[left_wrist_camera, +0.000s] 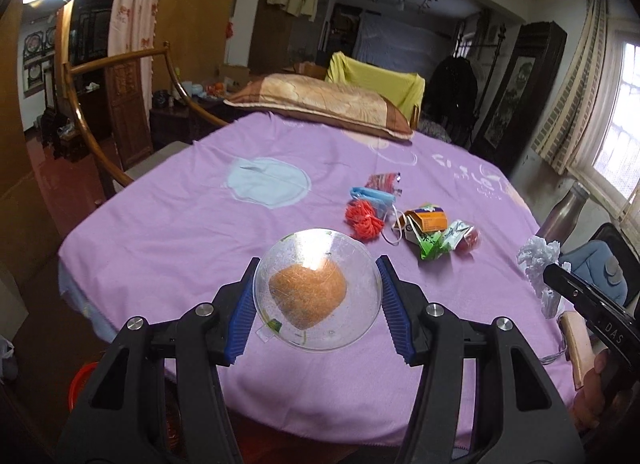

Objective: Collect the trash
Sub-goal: 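Carry the lemon cup and tissue in both tools over the red wastebasket, then open the left tool to drop the cup while the right drops the tissue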

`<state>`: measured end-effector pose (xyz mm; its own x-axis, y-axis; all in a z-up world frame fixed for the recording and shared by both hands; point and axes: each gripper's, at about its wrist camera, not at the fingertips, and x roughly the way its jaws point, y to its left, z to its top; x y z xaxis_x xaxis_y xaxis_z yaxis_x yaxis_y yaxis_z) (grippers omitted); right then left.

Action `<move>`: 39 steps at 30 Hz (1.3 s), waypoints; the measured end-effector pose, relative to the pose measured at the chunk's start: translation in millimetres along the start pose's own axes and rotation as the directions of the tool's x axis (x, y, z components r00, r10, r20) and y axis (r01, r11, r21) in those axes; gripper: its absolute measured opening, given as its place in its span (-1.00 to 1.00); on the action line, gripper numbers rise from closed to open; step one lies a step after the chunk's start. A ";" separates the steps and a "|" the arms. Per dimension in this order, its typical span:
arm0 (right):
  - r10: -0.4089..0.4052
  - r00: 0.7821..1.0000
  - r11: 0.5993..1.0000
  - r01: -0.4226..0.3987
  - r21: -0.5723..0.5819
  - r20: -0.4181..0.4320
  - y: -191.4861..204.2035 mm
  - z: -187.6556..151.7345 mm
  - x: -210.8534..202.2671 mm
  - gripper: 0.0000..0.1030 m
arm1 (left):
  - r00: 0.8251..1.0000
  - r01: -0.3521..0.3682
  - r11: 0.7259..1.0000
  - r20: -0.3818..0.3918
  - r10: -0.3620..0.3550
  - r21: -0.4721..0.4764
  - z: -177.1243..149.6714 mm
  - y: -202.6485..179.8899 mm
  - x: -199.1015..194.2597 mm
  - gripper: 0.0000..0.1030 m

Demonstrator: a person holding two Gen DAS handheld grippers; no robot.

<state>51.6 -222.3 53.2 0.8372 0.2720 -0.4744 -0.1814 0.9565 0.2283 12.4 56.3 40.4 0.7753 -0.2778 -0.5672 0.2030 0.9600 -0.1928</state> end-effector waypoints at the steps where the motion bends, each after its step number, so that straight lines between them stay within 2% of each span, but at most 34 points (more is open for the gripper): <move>1: 0.009 1.000 1.000 -0.008 -0.010 0.007 7.2 -0.1 -4.7 -0.54 | 1.000 0.002 1.000 0.010 -0.002 -0.007 -0.9 4.5 -7.6 0.09; 7: 0.053 0.998 0.996 -0.050 -0.077 0.025 51.5 -3.3 -22.1 -0.54 | 0.997 -0.028 0.999 0.065 0.031 -0.046 -14.5 42.9 -52.1 0.09; 10: 0.076 0.997 0.991 -0.074 -0.108 0.012 73.3 -5.0 -19.9 -0.54 | 0.996 -0.054 0.996 0.064 0.059 -0.075 -27.3 68.6 -66.3 0.09; 13: 0.106 0.994 0.984 -0.107 -0.142 -0.019 97.6 -9.0 -12.2 -0.54 | 0.995 -0.093 0.989 0.036 0.098 -0.113 -46.8 100.5 -72.9 0.09; 17: 0.143 0.987 0.969 -0.155 -0.190 -0.080 133.1 -16.4 4.2 -0.54 | 0.985 -0.169 0.973 -0.051 0.163 -0.157 -79.1 148.0 -70.5 0.09; 21: 0.173 0.973 0.952 -0.206 -0.228 -0.154 168.1 -25.6 26.0 -0.54 | 0.957 -0.260 0.952 -0.170 0.233 -0.158 -118.2 193.6 -59.5 0.10; 22: 0.181 0.967 0.946 -0.220 -0.238 -0.178 178.1 -28.8 32.7 -0.54 | 0.944 -0.288 0.945 -0.209 0.254 -0.153 -131.1 206.8 -54.0 0.12; 24: 0.190 0.958 0.936 -0.243 -0.254 -0.217 194.1 -35.1 44.5 -0.54 | 0.927 -0.320 0.936 -0.254 0.277 -0.149 -145.1 222.6 -46.7 0.38; 25: 0.194 0.951 0.930 -0.256 -0.263 -0.242 204.5 -39.7 51.1 -0.54 | 0.914 -0.346 0.926 -0.277 0.296 -0.153 -151.9 231.6 -42.4 0.59; 30: 0.210 0.920 0.903 -0.313 -0.295 -0.332 245.3 -57.2 75.9 -0.54 | 0.903 -0.389 0.895 -0.282 0.324 -0.219 -164.1 263.2 -42.8 0.81; 32: 0.218 0.900 0.888 -0.343 -0.305 -0.378 263.1 -65.5 88.9 -0.54 | 0.889 -0.430 0.876 -0.271 0.369 -0.218 -165.6 272.6 -48.1 0.87; 34: 0.225 0.878 0.874 -0.374 -0.311 -0.423 279.0 -74.0 102.7 -0.54 | 0.856 -0.499 0.842 -0.268 0.442 -0.205 -170.9 285.4 -53.6 0.87; 36: 0.235 0.850 0.858 -0.409 -0.311 -0.471 295.0 -83.9 117.1 -0.54 | 0.827 -0.547 0.811 -0.282 0.486 -0.207 -175.3 299.9 -56.1 0.87; 39: 0.248 0.797 0.826 -0.471 -0.309 -0.551 326.4 -103.9 136.5 -0.54 | 0.810 -0.575 0.781 -0.303 0.502 -0.244 -183.0 320.9 -61.9 0.87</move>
<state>53.1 138.0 -25.4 0.3380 0.5118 -0.7898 -0.7037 0.6947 0.1490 -80.0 375.2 -132.9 0.5489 0.2461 -0.7989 -0.4334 0.9010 -0.0203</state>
